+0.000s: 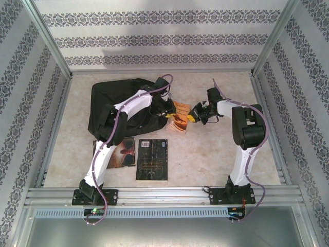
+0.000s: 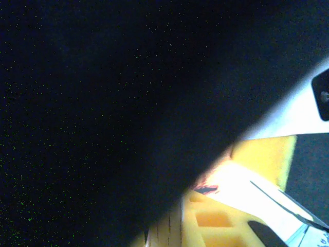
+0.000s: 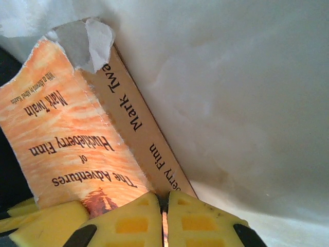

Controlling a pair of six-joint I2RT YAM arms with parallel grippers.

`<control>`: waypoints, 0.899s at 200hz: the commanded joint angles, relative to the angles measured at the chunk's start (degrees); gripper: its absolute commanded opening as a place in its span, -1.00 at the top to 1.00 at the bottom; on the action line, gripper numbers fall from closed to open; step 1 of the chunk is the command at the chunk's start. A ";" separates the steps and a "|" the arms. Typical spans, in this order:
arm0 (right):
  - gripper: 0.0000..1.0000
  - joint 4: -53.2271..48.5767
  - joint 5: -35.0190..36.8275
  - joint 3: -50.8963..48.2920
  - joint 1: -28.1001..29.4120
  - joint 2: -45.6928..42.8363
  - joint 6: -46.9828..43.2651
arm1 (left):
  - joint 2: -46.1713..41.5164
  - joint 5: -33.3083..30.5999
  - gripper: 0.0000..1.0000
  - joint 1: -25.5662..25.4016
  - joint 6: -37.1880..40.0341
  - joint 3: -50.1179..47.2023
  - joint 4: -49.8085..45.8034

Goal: Pack the student bag

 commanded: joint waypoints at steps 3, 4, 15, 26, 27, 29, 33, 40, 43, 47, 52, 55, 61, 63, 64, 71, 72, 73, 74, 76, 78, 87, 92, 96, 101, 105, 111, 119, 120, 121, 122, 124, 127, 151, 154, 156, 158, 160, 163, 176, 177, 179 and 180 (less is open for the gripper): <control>0.77 1.08 2.06 -2.33 1.52 3.80 0.35 | 0.07 5.92 0.86 -3.73 -0.03 -0.40 3.01; 0.77 1.05 2.04 -2.34 1.51 3.73 0.37 | 0.08 5.86 0.89 -3.78 0.01 -0.37 2.95; 0.64 0.30 2.81 -2.51 1.38 2.68 -0.27 | -0.20 5.11 1.00 -3.87 0.51 -0.20 2.34; 0.34 -1.81 4.18 -2.35 1.09 1.18 -1.68 | -0.97 3.57 1.00 -3.70 1.60 0.46 0.83; 0.31 -2.07 4.37 -2.26 1.03 1.10 -1.83 | -1.06 3.41 1.00 -3.68 1.71 0.54 0.76; 0.25 -2.45 4.78 -2.21 0.98 0.64 -2.16 | -1.21 3.14 1.00 -3.68 1.83 0.72 0.46; 0.12 -3.50 5.72 -2.24 0.83 -0.23 -2.82 | -1.66 2.74 1.00 -3.58 2.09 1.01 0.03; -0.06 -5.26 7.63 -2.41 0.56 -1.90 -3.89 | -2.50 2.07 1.00 -3.35 2.37 1.28 -0.41; -0.12 -6.06 8.35 -2.41 0.40 -2.61 -4.36 | -2.98 1.89 1.00 -3.24 2.32 1.29 -0.44; -0.18 -7.08 9.16 -2.51 0.24 -3.56 -5.12 | -3.58 1.71 1.00 -3.03 2.08 1.18 -0.38; -0.25 -8.03 10.03 -2.73 0.10 -4.72 -5.79 | -4.42 1.68 1.00 -2.76 1.80 1.08 -0.09; -0.29 -8.36 10.41 -2.89 -0.13 -5.37 -6.18 | -4.88 1.75 1.00 -2.66 1.61 1.00 0.11; -0.35 -8.57 10.71 -3.49 -0.46 -6.75 -6.73 | -5.78 2.00 1.00 -2.46 1.21 0.78 0.55; -0.36 -8.57 10.67 -3.62 -0.49 -6.95 -6.73 | -6.08 2.15 1.00 -2.33 1.13 0.69 0.76; -0.38 -8.43 10.65 -3.77 -0.55 -7.19 -6.73 | -6.25 2.18 1.00 -2.29 1.03 0.61 0.90; -0.47 -7.36 9.60 -4.84 -1.04 -8.72 -6.90 | -7.33 2.65 1.00 -2.18 0.63 0.27 1.63; -0.47 -7.36 9.60 -4.84 -1.04 -8.72 -6.90 | -7.44 2.65 1.00 -2.17 0.61 0.23 1.77; -0.50 -6.94 9.16 -5.30 -1.22 -9.11 -6.90 | -7.50 2.73 1.00 -2.17 0.51 0.17 1.84; -0.50 -6.94 9.16 -5.30 -1.22 -9.11 -6.90 | -7.71 2.82 1.00 -2.12 0.50 0.13 1.97; -0.53 -6.30 8.35 -5.78 -1.34 -9.60 -6.85 | -7.97 3.00 1.00 -2.13 0.41 0.04 2.10; -0.56 -5.95 7.82 -6.13 -1.43 -9.90 -6.76 | -8.28 3.17 1.00 -2.13 0.25 -0.09 2.33; -0.62 -3.92 4.88 -7.33 -1.83 -10.78 -6.35 | -9.28 3.89 1.00 -2.07 -0.35 -0.58 2.97; -0.64 -3.49 3.43 -7.79 -2.04 -11.09 -6.23 | -9.94 4.39 1.00 -2.06 -0.80 -1.05 3.66; -0.65 -3.40 2.63 -7.98 -2.14 -11.23 -6.22 | -10.58 4.77 1.00 -2.07 -1.24 -1.68 4.29; -0.68 -2.84 1.43 -8.52 -2.27 -11.64 -6.10 | -11.38 5.32 1.00 -2.09 -1.81 -2.62 5.31; -0.77 -2.04 0.41 -9.13 -2.41 -12.12 -5.95 | -12.04 5.63 1.00 -2.12 -2.33 -3.34 6.12; -0.79 -0.82 -0.86 -10.02 -2.54 -12.95 -5.53 | -12.97 5.84 1.00 -2.09 -2.85 -4.34 7.14; -0.84 1.29 -2.57 -11.22 -2.78 -14.06 -4.83 | -14.20 6.17 1.00 -2.12 -3.56 -5.43 8.30; -0.86 1.59 -2.83 -11.40 -2.75 -14.21 -4.68 | -14.35 6.21 1.00 -2.10 -3.60 -5.57 8.49; -0.87 1.92 -2.96 -11.53 -2.74 -14.38 -4.52 | -14.47 6.27 1.00 -2.09 -3.66 -5.68 8.59; -0.88 2.26 -3.24 -11.68 -2.73 -14.59 -4.35 | -14.62 6.35 1.00 -2.13 -3.74 -5.73 8.72; -0.88 2.61 -3.47 -11.89 -2.73 -14.70 -4.22 | -14.84 6.47 1.00 -2.09 -3.86 -5.95 8.98; -0.89 4.36 -4.62 -12.56 -2.72 -15.33 -3.49 | -15.19 6.69 1.00 -2.06 -4.06 -6.22 9.33; -0.88 20.17 -11.63 -17.74 -2.39 -18.68 5.67 | -17.23 9.12 1.00 -2.10 -6.88 -8.65 12.91; -0.88 22.37 -12.08 -18.45 -2.41 -19.03 7.06 | -17.47 9.49 1.00 -2.08 -7.28 -8.99 13.58; -0.88 23.74 -12.36 -18.85 -2.31 -19.33 7.80 | -17.64 9.67 1.00 -2.08 -7.54 -9.20 13.95; -0.88 24.42 -12.43 -19.08 -2.30 -19.44 8.27 | -17.84 9.81 1.00 -2.08 -7.82 -9.45 14.24; -0.88 25.61 -12.65 -19.47 -2.24 -19.68 9.15 | -17.95 9.97 1.00 -2.12 -7.96 -9.65 14.51; -0.89 27.35 -12.92 -19.92 -2.20 -19.98 10.35 | -18.15 10.14 1.00 -2.08 -8.16 -9.92 14.89; -0.92 35.22 -13.78 -22.21 -1.96 -21.00 15.63 | -19.34 10.47 1.00 -2.10 -8.88 -11.07 15.94; -0.92 35.74 -13.79 -22.39 -1.95 -21.02 16.01 | -19.42 10.47 1.00 -2.09 -8.94 -11.11 16.00; -0.92 36.75 -13.93 -22.60 -1.91 -21.10 16.73 | -19.60 10.60 1.00 -2.12 -8.98 -11.23 16.16; -0.92 36.99 -14.00 -22.71 -1.88 -21.12 17.09 | -19.69 10.62 1.00 -2.10 -9.08 -11.32 16.24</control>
